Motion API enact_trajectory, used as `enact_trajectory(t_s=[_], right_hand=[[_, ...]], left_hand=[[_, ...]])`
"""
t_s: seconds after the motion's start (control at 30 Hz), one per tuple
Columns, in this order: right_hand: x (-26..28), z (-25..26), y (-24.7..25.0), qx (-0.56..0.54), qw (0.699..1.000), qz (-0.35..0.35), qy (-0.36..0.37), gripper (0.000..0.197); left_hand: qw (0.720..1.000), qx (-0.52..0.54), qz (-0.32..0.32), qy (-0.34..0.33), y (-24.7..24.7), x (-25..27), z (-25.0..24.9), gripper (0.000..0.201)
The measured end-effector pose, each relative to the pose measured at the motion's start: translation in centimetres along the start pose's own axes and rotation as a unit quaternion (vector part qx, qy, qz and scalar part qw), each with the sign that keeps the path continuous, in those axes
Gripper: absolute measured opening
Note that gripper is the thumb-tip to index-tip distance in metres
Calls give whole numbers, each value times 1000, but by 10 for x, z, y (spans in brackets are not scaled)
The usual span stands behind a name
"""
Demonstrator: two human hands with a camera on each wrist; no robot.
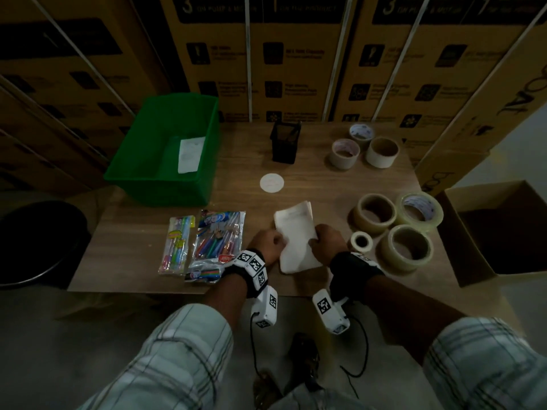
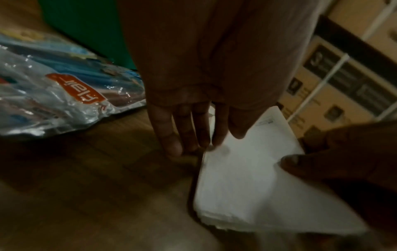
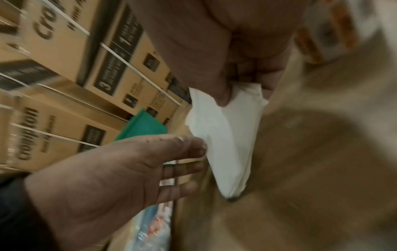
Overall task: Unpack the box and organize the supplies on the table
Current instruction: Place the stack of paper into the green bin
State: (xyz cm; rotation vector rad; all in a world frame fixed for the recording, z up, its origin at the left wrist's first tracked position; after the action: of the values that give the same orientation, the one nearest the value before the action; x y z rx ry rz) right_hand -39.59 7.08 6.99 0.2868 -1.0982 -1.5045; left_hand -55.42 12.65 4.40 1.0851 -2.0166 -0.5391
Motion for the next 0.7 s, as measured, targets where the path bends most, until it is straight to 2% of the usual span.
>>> enact_trajectory(t_s=[0.1,0.2,0.33,0.37,0.47,0.57,0.7], right_hand=[[-6,17,27,-67,996,-59,27,29],[-15,39,46,-154,984,-79,48,26],[-21,69,60,-198,974,-63,89,28],[-23,73,61,-205,972,-60,97,29],[-29,86,61,-224,969,-42,93,30],[-31,102,49,-277,958,25,73,25],[-39,134,48,-281,954,38,95,21]], left_hand=[[993,86,-54,53,34,1,-4,42],[986,132,-38,96,53,-1,-8,60],[957,273,6,98,62,8,-22,38],[956,279,1,89,66,9,-24,34],[952,289,-60,84,83,10,-27,25],[937,316,-121,82,108,15,-31,25],[939,305,-134,83,138,19,-28,23]])
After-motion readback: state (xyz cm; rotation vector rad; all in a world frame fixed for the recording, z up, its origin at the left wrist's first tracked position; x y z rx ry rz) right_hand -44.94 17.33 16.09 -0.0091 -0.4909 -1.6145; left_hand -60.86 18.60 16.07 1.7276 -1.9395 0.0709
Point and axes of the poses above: each hand's wrist, its own x-axis away from the middle knuckle, its own y-axis out of the back of the hand, z = x × y, the point moved 6 cm from there along -x, towards the middle knuckle, and after that the axes turned 2 degrees about y, right-handed, at the moved point
